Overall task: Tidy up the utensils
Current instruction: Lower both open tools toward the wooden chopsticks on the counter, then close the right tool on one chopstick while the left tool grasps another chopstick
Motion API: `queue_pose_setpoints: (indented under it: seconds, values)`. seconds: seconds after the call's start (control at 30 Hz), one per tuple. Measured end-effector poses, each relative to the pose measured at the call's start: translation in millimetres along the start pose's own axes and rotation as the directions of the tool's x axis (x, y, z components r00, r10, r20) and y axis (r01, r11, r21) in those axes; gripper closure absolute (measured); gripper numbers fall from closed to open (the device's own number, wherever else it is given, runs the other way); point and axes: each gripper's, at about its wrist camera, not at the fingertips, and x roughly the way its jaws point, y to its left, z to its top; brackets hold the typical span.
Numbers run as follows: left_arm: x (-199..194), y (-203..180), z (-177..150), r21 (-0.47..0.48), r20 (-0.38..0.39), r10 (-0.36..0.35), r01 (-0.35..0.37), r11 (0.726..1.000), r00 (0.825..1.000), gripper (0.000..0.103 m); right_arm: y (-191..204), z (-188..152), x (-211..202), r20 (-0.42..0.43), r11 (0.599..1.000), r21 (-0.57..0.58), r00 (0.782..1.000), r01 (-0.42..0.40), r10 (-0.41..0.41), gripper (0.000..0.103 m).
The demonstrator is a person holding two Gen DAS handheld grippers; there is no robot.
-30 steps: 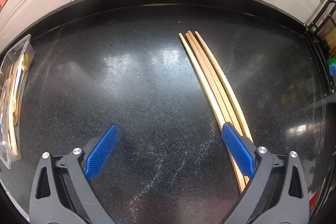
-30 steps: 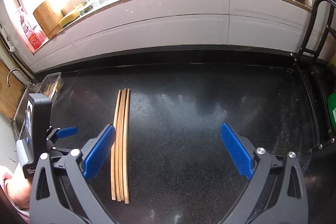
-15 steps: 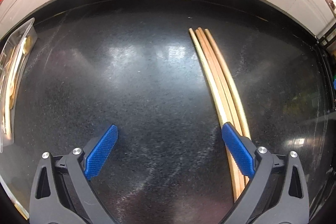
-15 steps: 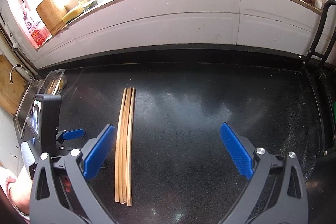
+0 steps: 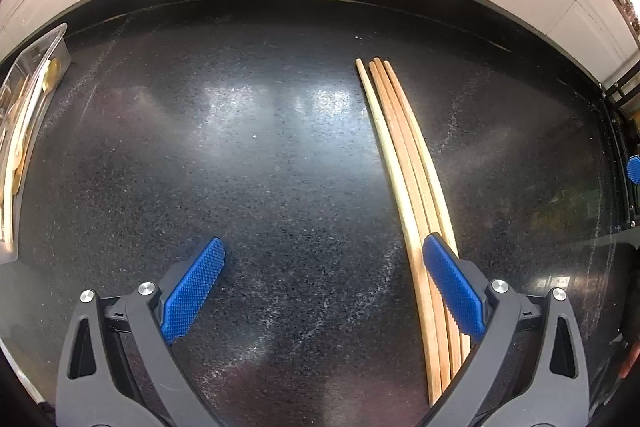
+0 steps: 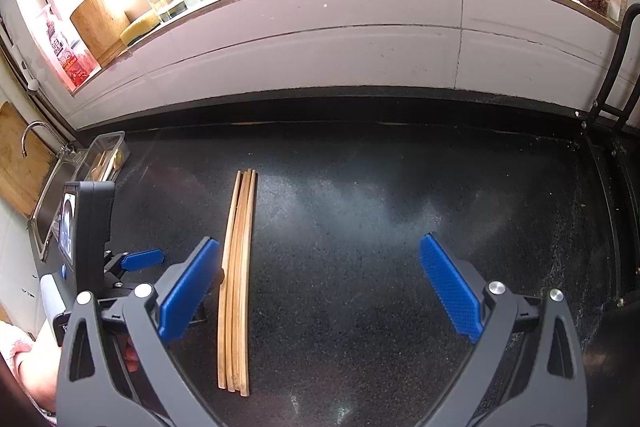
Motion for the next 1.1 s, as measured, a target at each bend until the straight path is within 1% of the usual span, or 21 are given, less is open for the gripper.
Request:
queue_pose_setpoints:
  seconds: [0.23, 0.43, 0.5, 0.57, 0.6, 0.63, 0.67, 0.73, 0.77, 0.83, 0.93, 1.0, 1.1]
  values:
    - [3.6, -16.8, -1.0, 0.031, 0.002, 0.060, -0.060, 0.998, 0.998, 0.006, -2.8, -0.3, -1.5, -0.004, 1.000, 0.003, 1.000, -0.003, 0.003, 0.007]
    - [1.2, -4.4, -6.8, 0.006, -0.001, 0.099, -0.099, 0.995, 0.995, 0.006, 3.3, -0.3, 5.1, -0.025, 1.000, -0.008, 1.000, -0.011, 0.011, 0.007]
    - [-0.1, -4.9, -9.8, 0.003, -0.003, 0.103, -0.103, 0.995, 0.995, 0.006, 8.4, -0.1, 12.4, -0.053, 1.000, -0.013, 0.999, -0.014, 0.013, 0.007]
    - [-2.3, -7.9, -12.3, 0.016, 0.003, 0.101, -0.101, 0.995, 0.995, 0.010, 15.0, -1.8, 22.0, -0.091, 1.000, -0.018, 0.996, -0.022, 0.021, 0.007]
    - [-4.4, -8.7, -14.2, 0.034, 0.010, 0.096, -0.097, 0.995, 0.995, 0.015, 18.7, -2.9, 26.9, -0.109, 0.999, -0.023, 0.994, -0.033, 0.030, 0.007]
    - [-6.4, -9.1, -15.3, 0.051, 0.015, 0.093, -0.093, 0.994, 0.996, 0.020, 22.0, -4.5, 31.2, -0.125, 0.999, -0.029, 0.991, -0.046, 0.042, 0.008]
    - [-8.7, -8.1, -15.7, 0.056, 0.019, 0.090, -0.091, 0.994, 0.996, 0.022, 27.1, -7.0, 36.3, -0.144, 0.997, -0.040, 0.988, -0.061, 0.054, 0.013]
    - [-12.4, -5.5, -18.7, 0.043, 0.019, 0.091, -0.092, 0.995, 0.996, 0.024, 33.7, -10.5, 42.2, -0.155, 0.996, -0.065, 0.987, -0.062, 0.051, 0.041]
    - [-13.5, -2.9, -19.9, 0.037, 0.020, 0.093, -0.094, 0.995, 0.995, 0.024, 36.8, -11.9, 46.0, -0.160, 0.995, -0.081, 0.986, -0.059, 0.045, 0.044]
    - [-16.2, 2.1, -22.5, 0.028, 0.025, 0.096, -0.096, 0.995, 0.995, 0.023, 41.3, -14.6, 53.2, -0.180, 0.993, -0.104, 0.983, -0.061, 0.041, 0.045]
    - [-19.0, 5.1, -27.0, 0.023, 0.026, 0.094, -0.095, 0.995, 0.995, 0.023, 51.2, -17.5, 63.1, -0.207, 0.984, -0.133, 0.974, -0.119, 0.090, 0.045]
    - [-20.8, 5.7, -29.9, 0.026, 0.027, 0.092, -0.093, 0.995, 0.995, 0.023, 57.4, -19.0, 68.0, -0.212, 0.979, -0.169, 0.975, -0.109, 0.072, 0.045]
    - [-24.6, 3.8, -34.9, 0.036, 0.028, 0.088, -0.089, 0.995, 0.996, 0.023, 60.7, -18.4, 73.1, -0.211, 0.979, -0.183, 0.976, -0.087, 0.048, 0.045]
